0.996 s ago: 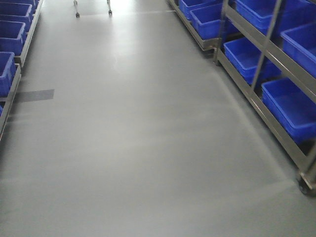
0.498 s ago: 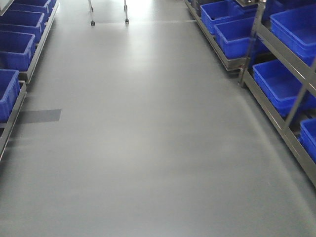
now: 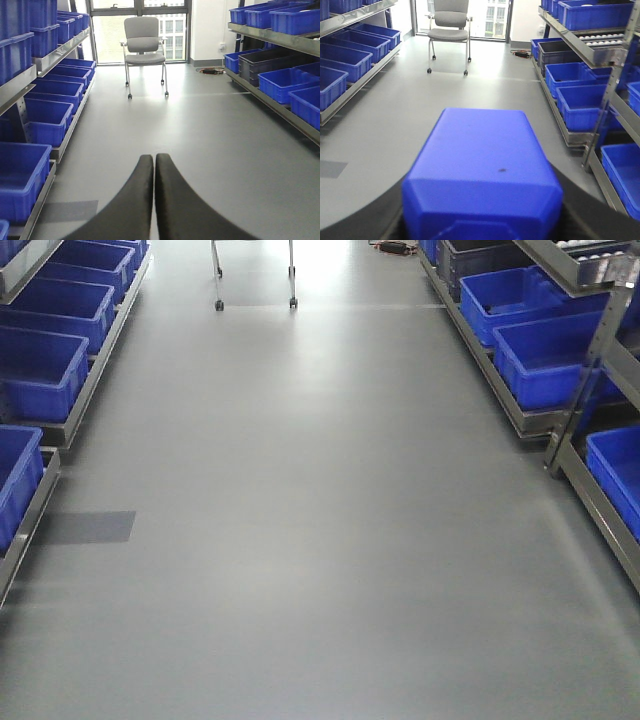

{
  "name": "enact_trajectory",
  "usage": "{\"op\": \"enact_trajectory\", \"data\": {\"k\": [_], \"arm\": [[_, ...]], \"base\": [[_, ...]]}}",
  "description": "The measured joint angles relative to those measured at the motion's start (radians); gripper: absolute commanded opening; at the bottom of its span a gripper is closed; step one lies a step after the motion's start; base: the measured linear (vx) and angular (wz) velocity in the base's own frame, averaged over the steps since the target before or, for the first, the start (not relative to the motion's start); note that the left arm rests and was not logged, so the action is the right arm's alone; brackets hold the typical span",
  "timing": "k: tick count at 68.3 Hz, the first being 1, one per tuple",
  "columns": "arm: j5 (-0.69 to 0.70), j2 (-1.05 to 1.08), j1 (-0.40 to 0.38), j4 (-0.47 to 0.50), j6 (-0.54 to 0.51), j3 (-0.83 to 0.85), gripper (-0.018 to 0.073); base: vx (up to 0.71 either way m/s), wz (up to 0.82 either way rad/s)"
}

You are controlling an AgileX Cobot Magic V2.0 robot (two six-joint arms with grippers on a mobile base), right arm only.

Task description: Pour parts from conveyor to right shelf

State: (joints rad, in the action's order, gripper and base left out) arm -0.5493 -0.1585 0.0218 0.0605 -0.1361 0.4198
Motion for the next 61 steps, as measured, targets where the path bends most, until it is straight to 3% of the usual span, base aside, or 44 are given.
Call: {"op": "enact_trajectory", "data": {"k": [61], "arm": [[0.0,0.0,0.0,0.001,0.0,0.0,-0.0006]], "base": [[0.56,-0.02]]}}
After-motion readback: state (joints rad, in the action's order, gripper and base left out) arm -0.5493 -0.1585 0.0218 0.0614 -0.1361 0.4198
